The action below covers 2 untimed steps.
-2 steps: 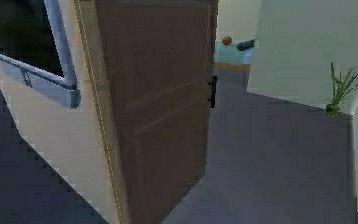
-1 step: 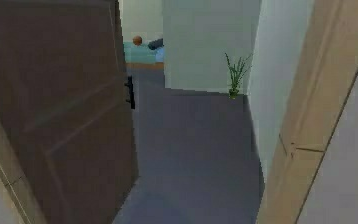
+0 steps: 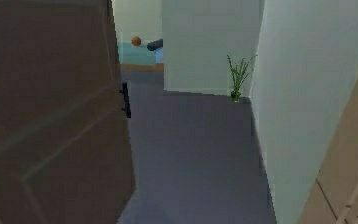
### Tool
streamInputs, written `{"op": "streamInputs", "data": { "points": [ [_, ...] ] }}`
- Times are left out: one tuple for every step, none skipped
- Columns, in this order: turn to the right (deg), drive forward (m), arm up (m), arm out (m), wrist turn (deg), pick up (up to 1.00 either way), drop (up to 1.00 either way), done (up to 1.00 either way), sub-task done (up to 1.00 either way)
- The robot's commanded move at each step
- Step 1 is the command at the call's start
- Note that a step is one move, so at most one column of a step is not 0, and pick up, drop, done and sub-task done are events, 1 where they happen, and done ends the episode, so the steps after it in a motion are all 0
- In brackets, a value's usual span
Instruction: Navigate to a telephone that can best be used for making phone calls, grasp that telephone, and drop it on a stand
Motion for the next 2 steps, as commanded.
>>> {"op": "streamInputs", "data": {
  "points": [
    [0.0,1.00,0.00,0.00,0.0,0.00,0.00,0.00,0.00],
    [0.0,0.40,0.00,0.00,0.0,0.00,0.00,0.00,0.00]
  ]
}}
